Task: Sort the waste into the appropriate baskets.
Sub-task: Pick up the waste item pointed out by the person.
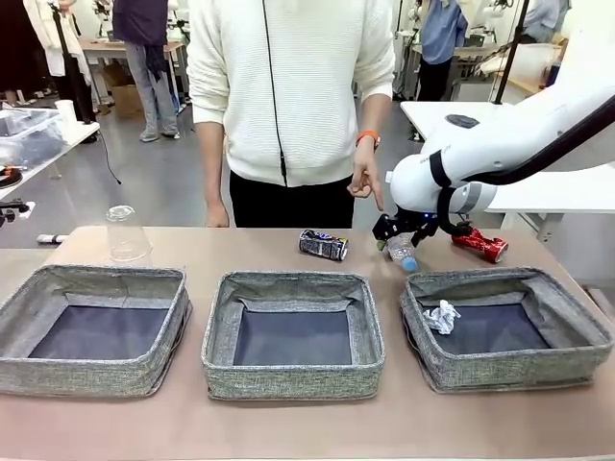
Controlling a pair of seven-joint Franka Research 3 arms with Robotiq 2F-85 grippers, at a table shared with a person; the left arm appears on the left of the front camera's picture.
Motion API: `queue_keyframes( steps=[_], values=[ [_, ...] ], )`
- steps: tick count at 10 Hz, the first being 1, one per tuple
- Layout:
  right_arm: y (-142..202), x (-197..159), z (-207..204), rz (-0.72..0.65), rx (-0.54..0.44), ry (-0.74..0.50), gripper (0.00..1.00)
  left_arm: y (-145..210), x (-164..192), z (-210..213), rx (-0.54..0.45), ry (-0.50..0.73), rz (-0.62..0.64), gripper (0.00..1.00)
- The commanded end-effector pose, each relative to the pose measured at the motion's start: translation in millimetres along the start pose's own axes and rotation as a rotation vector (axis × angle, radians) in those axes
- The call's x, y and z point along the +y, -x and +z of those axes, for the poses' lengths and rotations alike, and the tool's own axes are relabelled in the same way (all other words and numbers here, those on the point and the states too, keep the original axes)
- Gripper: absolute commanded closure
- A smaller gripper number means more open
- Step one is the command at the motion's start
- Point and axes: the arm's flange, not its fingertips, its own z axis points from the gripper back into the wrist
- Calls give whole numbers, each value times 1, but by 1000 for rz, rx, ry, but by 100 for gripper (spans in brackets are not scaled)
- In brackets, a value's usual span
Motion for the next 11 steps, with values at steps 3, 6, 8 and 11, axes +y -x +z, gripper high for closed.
queue_keyframes(
  steps=[3, 6, 8, 11],
  values=[
    [-5, -10, 2, 13, 19, -60, 60, 1, -4, -1, -3, 20, 2, 0],
    [-4, -13, 3, 2, 21, -68, 65, 1, -4, -1, -3, 20, 2, 0],
    [-3, -15, 4, -10, 14, -61, 100, 1, -4, -1, -3, 20, 2, 0],
    [-3, -19, 5, -37, 12, -54, 100, 1, -4, -1, -3, 20, 2, 0]
  ],
)
